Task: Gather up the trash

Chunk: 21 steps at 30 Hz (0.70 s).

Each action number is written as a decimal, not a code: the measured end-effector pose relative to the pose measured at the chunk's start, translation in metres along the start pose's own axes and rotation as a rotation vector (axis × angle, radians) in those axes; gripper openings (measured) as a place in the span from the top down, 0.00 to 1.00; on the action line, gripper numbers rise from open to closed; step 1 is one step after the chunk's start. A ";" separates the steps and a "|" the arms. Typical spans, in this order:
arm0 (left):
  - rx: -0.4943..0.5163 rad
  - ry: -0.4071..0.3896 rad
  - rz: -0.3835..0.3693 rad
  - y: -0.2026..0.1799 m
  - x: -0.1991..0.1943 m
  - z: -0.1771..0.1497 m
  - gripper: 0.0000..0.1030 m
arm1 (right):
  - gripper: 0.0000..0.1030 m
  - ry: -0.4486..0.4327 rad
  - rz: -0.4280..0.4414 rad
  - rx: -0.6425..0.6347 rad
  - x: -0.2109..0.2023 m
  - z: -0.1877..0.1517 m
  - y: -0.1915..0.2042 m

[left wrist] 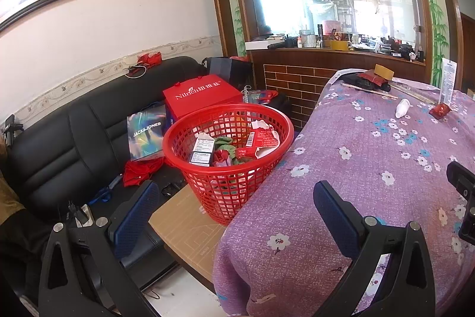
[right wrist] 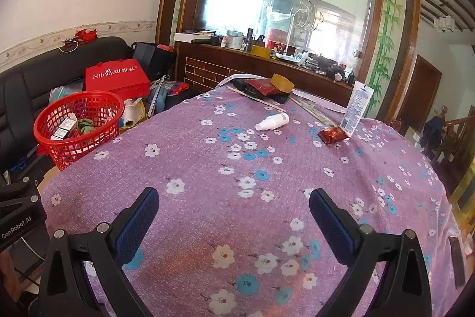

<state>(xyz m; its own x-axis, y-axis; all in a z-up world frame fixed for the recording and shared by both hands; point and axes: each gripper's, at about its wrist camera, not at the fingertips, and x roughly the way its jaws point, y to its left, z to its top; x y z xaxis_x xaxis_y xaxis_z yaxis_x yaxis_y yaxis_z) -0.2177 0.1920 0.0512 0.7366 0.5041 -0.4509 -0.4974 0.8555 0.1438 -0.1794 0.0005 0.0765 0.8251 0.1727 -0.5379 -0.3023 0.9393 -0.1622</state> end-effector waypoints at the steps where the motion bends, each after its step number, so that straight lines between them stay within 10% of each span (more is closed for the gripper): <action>1: 0.000 0.000 0.001 0.000 0.000 0.000 0.00 | 0.00 0.001 0.001 0.000 0.000 0.000 0.000; 21: -0.003 0.004 0.003 0.000 0.002 0.001 0.00 | 0.00 0.010 0.002 -0.001 0.003 0.002 0.000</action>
<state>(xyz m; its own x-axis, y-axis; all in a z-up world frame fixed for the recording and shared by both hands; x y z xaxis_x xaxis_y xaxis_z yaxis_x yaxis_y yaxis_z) -0.2157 0.1927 0.0508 0.7332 0.5064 -0.4538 -0.5013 0.8535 0.1424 -0.1763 0.0014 0.0766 0.8195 0.1715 -0.5468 -0.3046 0.9386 -0.1621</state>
